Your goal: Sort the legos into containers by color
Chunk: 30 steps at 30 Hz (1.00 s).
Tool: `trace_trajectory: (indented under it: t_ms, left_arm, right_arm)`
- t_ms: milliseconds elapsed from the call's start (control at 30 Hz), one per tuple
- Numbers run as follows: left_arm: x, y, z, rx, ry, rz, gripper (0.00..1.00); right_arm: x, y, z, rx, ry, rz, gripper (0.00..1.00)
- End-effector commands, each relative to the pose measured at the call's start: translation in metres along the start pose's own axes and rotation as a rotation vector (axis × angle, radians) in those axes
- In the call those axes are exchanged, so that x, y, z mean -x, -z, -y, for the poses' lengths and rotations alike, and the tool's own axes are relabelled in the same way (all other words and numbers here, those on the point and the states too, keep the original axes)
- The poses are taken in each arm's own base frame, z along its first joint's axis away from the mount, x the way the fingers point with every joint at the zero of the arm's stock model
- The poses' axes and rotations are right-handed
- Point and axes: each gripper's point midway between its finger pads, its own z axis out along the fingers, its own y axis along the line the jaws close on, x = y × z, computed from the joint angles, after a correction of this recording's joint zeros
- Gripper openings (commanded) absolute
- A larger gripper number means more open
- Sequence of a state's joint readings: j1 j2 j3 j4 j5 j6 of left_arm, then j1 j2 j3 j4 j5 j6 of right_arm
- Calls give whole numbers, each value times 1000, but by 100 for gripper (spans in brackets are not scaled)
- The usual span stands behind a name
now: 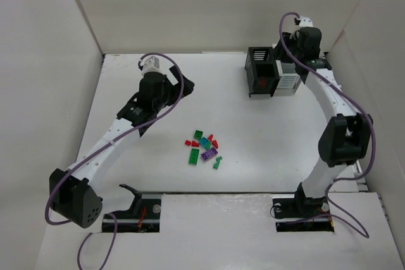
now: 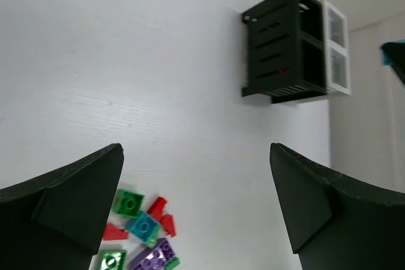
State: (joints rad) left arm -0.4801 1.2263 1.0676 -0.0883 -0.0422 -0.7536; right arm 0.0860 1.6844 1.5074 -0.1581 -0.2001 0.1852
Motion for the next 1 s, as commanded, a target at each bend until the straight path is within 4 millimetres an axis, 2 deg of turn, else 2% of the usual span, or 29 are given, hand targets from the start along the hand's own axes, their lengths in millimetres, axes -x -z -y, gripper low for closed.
trace_trajectory:
  t_ms: [0, 33, 167, 300, 333, 400, 500, 600, 633, 667, 733, 767, 867, 933, 967]
  left_arm:
    - [5, 11, -47, 190, -40, 68, 100]
    - [0, 11, -53, 206, -44, 52, 100]
    - [-13, 11, -66, 241, -33, 21, 100]
    - [-25, 6, -75, 263, -20, -11, 100]
    - [-27, 6, -74, 257, -19, -17, 100]
    - [-33, 3, -74, 251, -8, -37, 100]
    - [-36, 0, -72, 237, 5, -52, 100]
    - [-42, -2, -72, 233, 6, -75, 100]
    - [-44, -4, -74, 240, 4, -82, 100]
    - [-44, -4, -74, 240, 4, -82, 100]
    - [-48, -4, -76, 239, 5, -97, 100]
    - [-50, -4, -74, 232, 6, -105, 100]
    - [-57, -5, -79, 239, 5, -127, 100]
    - [-65, -2, -85, 259, 2, -157, 100]
    - [-68, -2, -88, 267, 13, -162, 100]
  right_arm:
    - [-13, -5, 77, -381, -58, -102, 0]
    - [-13, -16, 90, -407, -65, -112, 0]
    - [-9, -24, 120, -518, -76, -113, 0]
    - [-23, -36, 144, -573, -82, -132, 0]
    - [-29, -40, 144, -562, -84, -147, 2]
    - [-22, -39, 153, -568, -94, -132, 2]
    - [-33, -43, 161, -597, -91, -151, 6]
    - [-33, -43, 161, -597, -91, -151, 24]
    - [-30, -40, 159, -596, -91, -150, 38]
    - [-29, -36, 158, -596, -91, -148, 45]
    - [-26, -32, 156, -595, -91, -142, 51]
    - [-22, -27, 154, -594, -91, -135, 58]
    - [-19, -20, 147, -570, -94, -131, 68]
    - [-4, -12, 135, -522, -88, -99, 68]
    - [-10, -9, 132, -508, -90, -114, 68]
